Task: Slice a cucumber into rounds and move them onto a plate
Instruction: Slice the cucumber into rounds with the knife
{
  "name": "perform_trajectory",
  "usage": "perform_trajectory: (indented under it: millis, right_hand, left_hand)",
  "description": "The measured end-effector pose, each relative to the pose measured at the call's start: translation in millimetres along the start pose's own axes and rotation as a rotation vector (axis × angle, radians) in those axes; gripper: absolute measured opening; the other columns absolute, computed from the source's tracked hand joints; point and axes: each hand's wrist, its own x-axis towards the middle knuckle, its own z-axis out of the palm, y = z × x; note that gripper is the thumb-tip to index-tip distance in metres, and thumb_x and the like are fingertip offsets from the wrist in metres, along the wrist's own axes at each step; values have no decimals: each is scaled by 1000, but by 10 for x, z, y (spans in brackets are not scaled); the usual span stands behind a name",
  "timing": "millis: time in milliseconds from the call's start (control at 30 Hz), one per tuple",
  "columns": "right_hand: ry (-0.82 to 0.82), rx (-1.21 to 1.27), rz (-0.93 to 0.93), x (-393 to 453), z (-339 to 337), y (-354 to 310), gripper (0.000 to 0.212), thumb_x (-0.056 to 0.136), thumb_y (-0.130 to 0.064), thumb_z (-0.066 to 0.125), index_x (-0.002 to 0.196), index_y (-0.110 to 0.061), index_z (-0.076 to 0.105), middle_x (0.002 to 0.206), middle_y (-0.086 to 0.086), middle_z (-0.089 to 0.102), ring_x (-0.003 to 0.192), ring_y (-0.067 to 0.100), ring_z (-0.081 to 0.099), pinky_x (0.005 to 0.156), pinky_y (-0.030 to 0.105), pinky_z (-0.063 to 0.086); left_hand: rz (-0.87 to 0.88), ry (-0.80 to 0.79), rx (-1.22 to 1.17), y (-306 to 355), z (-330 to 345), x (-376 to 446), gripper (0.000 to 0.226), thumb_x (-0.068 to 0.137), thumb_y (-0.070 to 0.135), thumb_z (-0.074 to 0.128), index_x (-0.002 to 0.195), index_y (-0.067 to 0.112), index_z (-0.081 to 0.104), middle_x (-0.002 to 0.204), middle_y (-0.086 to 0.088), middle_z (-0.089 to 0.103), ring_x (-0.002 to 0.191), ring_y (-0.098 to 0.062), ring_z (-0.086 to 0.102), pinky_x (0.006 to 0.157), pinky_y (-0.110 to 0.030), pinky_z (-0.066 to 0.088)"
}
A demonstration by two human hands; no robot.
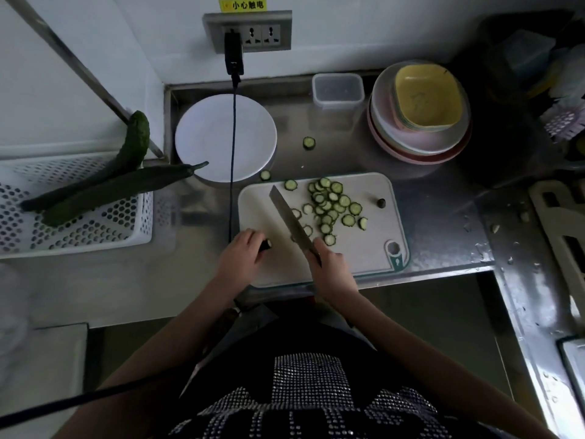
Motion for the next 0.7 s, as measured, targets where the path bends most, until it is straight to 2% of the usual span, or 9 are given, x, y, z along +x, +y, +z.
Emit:
perform_trajectory:
  millis: [67, 133, 233, 433, 567, 700]
  right_hand:
    - [-30, 41, 17, 73, 121, -106, 14, 98, -26, 43, 90, -15, 42, 83, 18, 60, 79, 37, 56, 67, 43, 46]
    - [-46, 75, 46, 124, 199, -138, 11, 97, -24, 43, 95, -13, 46, 85, 17, 60, 81, 35, 56, 65, 36, 41]
    - [-10, 116, 105, 142, 177, -81, 13, 98, -25, 43, 90, -15, 44, 81, 11, 57, 77, 29, 53, 64, 31, 38]
    - [144, 91, 157, 87, -40, 126, 14, 97, -21, 44, 85, -14, 44, 75, 11, 56, 71, 31, 54, 61, 35, 41]
    - [150, 56, 90, 0, -7, 23, 13, 98, -19, 41, 85, -17, 42, 71, 11, 56, 65, 31, 54, 56, 40, 44]
    - [108, 42, 8, -84, 124, -185, 15, 99, -21, 40, 84, -18, 36, 67, 12, 54, 63, 35, 53, 54, 40, 43]
  left_hand:
    - [17, -3, 11, -28, -32, -68, 17, 75, 9, 63, 90, 2, 61, 87, -14, 60, 76, -33, 61, 55, -33, 48]
    - [-7, -16, -7, -52, -40, -100, 18, 74, 5, 67, 91, 1, 62, 88, -15, 60, 78, -33, 60, 58, -34, 47]
    - [-17, -11, -16, -57, -47, -110, 23, 71, 2, 72, 91, 2, 61, 89, -14, 60, 80, -34, 59, 60, -34, 46]
    - [52, 31, -50, -66, -18, -14, 30, 70, 4, 76, 91, 7, 54, 80, -11, 59, 74, -32, 59, 56, -36, 49]
    - [124, 37, 62, 18, -14, 75, 32, 60, 8, 85, 78, 6, 59, 74, -8, 60, 67, -27, 60, 48, -29, 46]
    - [146, 56, 95, -32, 45, 74, 30, 62, 8, 84, 82, 4, 62, 82, -10, 60, 72, -28, 60, 51, -32, 50]
